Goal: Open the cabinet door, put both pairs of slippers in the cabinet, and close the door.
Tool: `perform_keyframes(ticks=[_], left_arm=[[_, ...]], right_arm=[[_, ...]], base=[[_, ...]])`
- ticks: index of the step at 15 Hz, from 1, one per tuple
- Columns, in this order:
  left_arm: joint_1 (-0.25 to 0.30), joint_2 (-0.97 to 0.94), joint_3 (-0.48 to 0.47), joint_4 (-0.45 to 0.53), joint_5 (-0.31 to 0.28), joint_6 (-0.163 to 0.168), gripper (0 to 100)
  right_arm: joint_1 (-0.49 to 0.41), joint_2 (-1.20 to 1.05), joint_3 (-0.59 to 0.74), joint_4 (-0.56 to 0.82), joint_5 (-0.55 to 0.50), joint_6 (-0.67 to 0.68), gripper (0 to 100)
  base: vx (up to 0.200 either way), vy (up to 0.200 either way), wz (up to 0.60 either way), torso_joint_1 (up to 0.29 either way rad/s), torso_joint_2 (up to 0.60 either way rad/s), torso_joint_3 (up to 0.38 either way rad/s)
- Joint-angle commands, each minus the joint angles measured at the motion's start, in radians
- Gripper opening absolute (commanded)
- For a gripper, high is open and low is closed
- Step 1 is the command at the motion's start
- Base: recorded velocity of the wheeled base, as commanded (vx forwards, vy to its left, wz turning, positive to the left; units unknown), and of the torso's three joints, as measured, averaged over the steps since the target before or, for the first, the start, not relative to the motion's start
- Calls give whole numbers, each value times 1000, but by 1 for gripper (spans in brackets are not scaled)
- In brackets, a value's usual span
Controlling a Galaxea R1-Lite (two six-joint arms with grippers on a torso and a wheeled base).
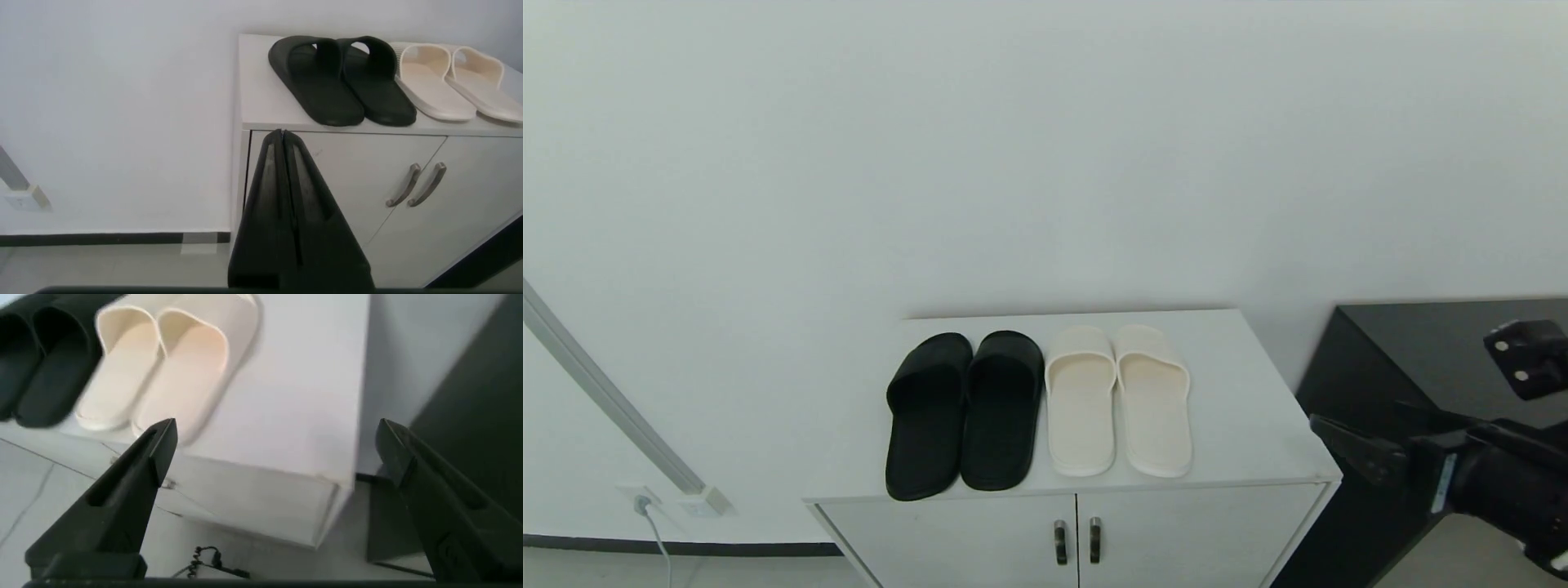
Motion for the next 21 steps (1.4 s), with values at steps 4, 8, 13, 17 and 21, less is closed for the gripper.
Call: perform_keyframes(ticks=[4, 8, 13, 17, 21], left_arm=[[0, 0, 0, 0, 0, -1, 0], [0, 0, 0, 0, 0, -1, 0], [0, 0, 0, 0, 0, -1, 0], [0, 0, 0, 0, 0, 1, 0], [0, 0, 0, 0, 0, 1, 0]], right_arm=[[138, 304, -235, -36, -140, 41, 100], [240, 438, -408, -34, -274, 40, 100], [346, 587, -585, 0, -423, 40, 100], [352, 680, -624, -2, -423, 90, 100], [343, 785, -655, -3, -423, 159, 100]], base=[[0, 0, 0, 0, 0, 0], [0, 0, 0, 0, 0, 0], [0, 0, 0, 0, 0, 0], [0, 0, 0, 0, 0, 0], [0, 0, 0, 0, 0, 0]])
